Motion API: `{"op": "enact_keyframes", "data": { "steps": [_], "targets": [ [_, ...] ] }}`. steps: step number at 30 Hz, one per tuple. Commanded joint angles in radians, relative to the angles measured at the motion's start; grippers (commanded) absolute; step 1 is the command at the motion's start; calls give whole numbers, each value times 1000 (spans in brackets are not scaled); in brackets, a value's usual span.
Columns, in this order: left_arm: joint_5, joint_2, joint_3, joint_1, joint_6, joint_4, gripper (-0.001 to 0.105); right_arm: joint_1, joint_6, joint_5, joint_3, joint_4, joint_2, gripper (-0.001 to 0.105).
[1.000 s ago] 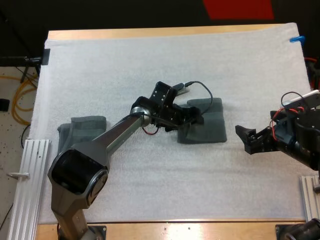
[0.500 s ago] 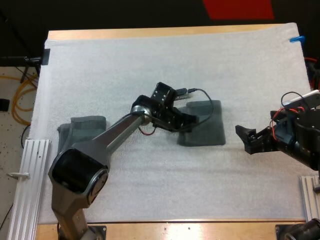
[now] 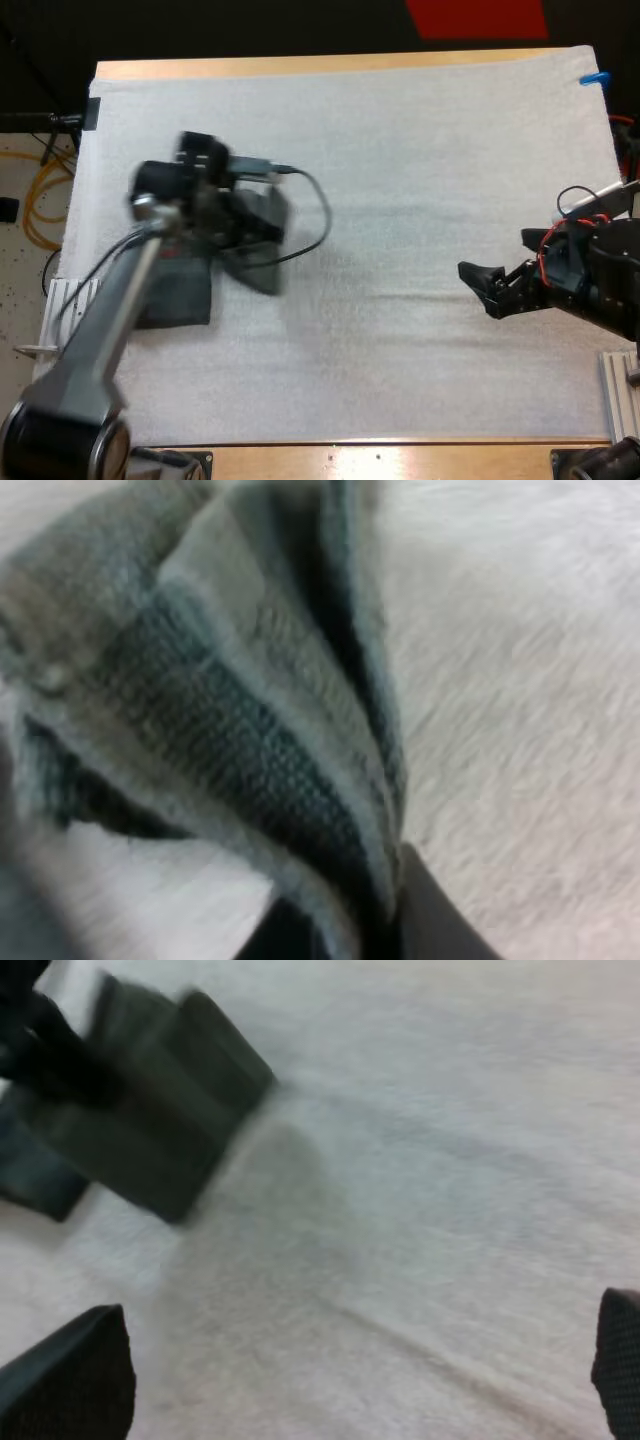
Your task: Pick towel from pile fold and stack
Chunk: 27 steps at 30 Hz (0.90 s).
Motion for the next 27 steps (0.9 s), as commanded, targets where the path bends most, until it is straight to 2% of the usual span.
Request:
{"op": "enact_keyframes", "data": {
  "steps": [1, 4, 8, 13, 21, 27],
  "targets": [
    [-27, -28, -8, 12, 24, 35, 0, 1, -11, -31, 1, -18, -1, 90],
    [-80, -77, -8, 91, 60, 87, 0, 1, -2, -82, 18, -63, -1, 90],
    [-84, -76, -1, 190, 103, 143, 0, 1, 33, -121, 52, -101, -1, 90],
    [-98, -74, 32, 279, 128, 140, 0, 1, 40, -122, 75, -105, -1, 90],
    [-121, -74, 103, 399, 134, 68, 0, 1, 40, -194, 75, -153, -1, 90],
    [-122, -74, 137, 452, 155, 6, 0, 1, 40, -204, 75, -172, -1, 90]
  ]
}}
